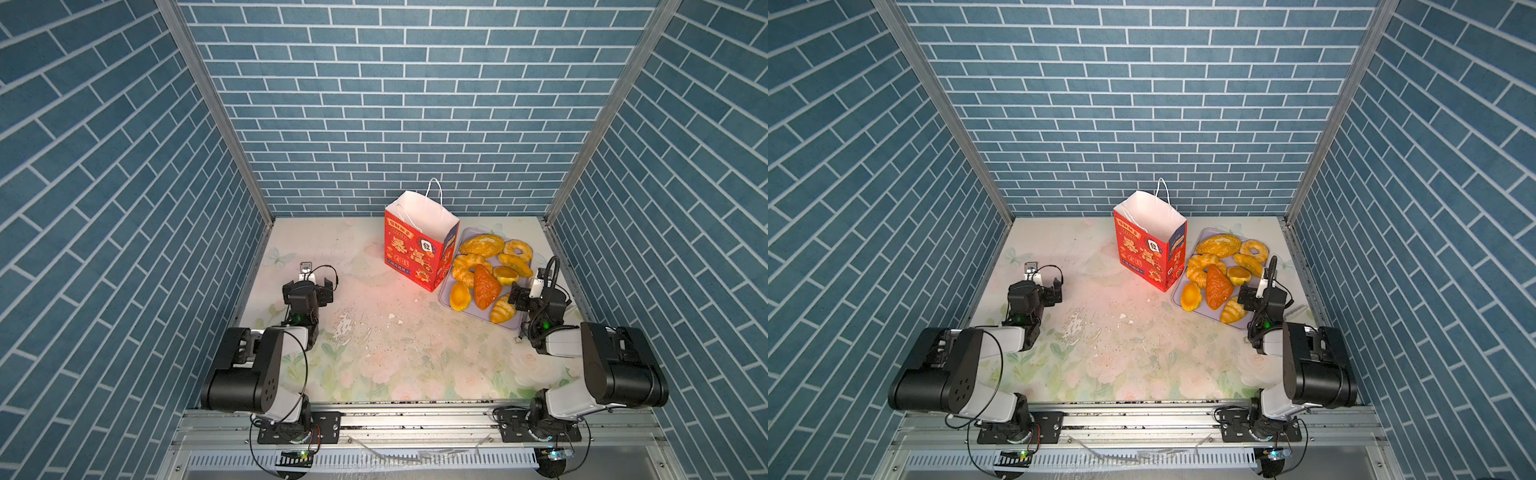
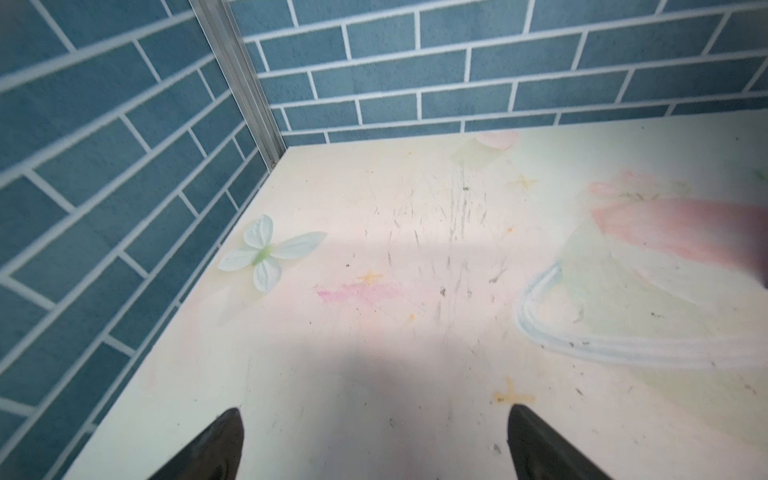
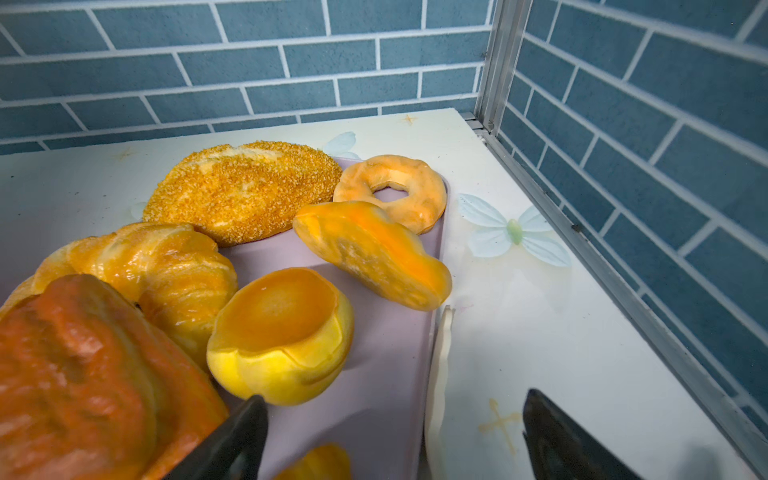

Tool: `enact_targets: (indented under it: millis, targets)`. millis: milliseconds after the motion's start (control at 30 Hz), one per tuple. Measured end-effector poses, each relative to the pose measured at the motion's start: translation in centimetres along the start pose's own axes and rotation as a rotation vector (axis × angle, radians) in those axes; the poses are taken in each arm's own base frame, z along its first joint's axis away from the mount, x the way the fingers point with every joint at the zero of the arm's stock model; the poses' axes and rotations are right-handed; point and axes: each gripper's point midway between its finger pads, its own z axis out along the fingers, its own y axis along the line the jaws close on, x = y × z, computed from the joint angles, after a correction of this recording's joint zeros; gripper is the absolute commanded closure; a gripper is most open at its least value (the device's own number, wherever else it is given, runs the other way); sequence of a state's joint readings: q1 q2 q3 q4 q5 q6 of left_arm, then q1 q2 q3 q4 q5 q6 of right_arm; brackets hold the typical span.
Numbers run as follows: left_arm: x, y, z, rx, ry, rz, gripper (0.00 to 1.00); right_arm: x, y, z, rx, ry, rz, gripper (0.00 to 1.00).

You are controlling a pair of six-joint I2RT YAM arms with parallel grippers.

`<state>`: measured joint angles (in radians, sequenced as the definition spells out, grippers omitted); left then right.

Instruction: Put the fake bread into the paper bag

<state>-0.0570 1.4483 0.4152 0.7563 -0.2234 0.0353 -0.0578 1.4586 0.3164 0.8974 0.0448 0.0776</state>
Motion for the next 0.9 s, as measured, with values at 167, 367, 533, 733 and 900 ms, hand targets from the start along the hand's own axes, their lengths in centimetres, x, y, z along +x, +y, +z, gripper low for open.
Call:
enact_targets:
  millis: [167, 367, 533, 733, 900]
  targets:
    - [-2.4, 0.8, -0.9, -0.027, -0.018, -0.019, 0.0, -3.4, -0.2, -2.0, 0.009, -0.061, 0.005, 0.09]
    - [-7.3, -0.4, -2.0, 0.071, -0.001, -0.075, 0.01, -9.3, 1.2, -3.7, -0.053, -0.082, 0.01, 0.13]
    - [-11.5, -2.6, -4.2, 0.22, -0.013, -0.128, 0.02, -12.0, 3.5, -4.4, -0.136, -0.01, -0.005, 0.15]
    - [-12.8, -6.6, -7.4, 0.379, 0.034, -0.114, 0.02, -13.7, 6.9, -4.7, -0.238, 0.107, -0.03, 0.16]
    - [-14.4, -9.4, -9.3, 0.481, 0.058, -0.112, 0.02, -13.6, 10.4, -4.2, -0.316, 0.214, -0.066, 0.16]
